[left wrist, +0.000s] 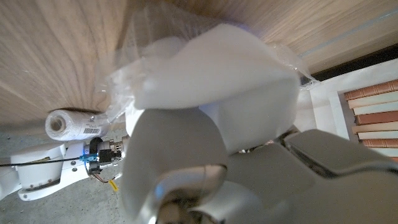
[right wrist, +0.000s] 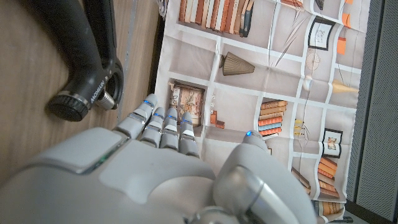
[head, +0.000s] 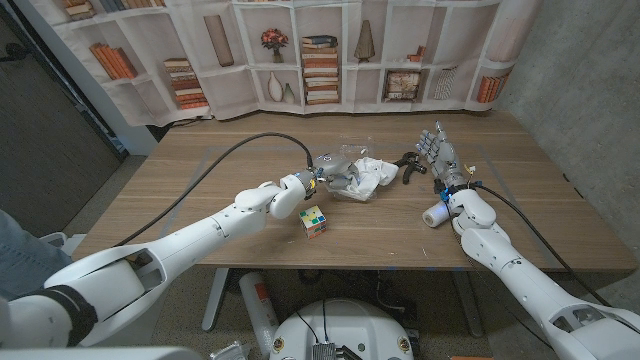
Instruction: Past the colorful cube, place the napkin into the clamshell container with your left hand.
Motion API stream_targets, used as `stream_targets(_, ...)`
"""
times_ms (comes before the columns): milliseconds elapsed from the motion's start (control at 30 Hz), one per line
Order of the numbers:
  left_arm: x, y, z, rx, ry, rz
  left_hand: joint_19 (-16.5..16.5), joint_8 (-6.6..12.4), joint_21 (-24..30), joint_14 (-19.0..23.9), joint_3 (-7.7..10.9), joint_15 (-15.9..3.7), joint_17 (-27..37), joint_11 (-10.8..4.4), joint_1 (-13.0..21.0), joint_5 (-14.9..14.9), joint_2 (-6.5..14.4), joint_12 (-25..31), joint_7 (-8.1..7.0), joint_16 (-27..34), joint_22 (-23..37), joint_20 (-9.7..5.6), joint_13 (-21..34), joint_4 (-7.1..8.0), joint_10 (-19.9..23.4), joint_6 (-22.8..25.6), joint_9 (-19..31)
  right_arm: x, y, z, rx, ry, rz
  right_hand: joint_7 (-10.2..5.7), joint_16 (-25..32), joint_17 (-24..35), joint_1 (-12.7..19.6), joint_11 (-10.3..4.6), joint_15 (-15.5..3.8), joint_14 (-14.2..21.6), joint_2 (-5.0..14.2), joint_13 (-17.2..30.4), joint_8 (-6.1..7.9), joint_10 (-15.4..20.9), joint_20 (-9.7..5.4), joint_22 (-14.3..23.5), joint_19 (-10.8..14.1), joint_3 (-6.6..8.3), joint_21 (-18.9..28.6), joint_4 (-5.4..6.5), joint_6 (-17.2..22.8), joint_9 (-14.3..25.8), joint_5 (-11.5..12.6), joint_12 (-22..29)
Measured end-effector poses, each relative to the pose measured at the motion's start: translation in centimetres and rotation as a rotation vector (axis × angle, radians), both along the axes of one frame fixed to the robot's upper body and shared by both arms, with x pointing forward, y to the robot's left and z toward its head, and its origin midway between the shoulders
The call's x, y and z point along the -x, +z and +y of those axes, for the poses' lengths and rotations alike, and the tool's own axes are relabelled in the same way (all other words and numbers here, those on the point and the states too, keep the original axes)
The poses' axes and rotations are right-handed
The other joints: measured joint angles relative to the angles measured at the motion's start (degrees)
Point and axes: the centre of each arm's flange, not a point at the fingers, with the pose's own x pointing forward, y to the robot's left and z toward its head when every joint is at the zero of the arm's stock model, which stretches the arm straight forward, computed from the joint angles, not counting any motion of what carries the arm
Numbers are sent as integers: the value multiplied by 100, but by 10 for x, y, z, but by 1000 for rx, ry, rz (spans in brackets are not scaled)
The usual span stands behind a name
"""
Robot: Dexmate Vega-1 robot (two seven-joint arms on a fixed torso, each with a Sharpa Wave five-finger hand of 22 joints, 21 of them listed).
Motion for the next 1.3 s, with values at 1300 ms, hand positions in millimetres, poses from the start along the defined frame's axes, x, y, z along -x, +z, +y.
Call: stream_targets(1300,12,4,3,-9,30,0,-549,-128,-245,-562,-71,131,-196,-50,-422,46,-93,-61,-184,-43,-1,223,-138,164,-604,-432,-23,6,1,0,6,-3,-5,-21,0,0,26,-21,-21,21,26,0,0,20,-21,0,21,0,0,0,20,0,0,0)
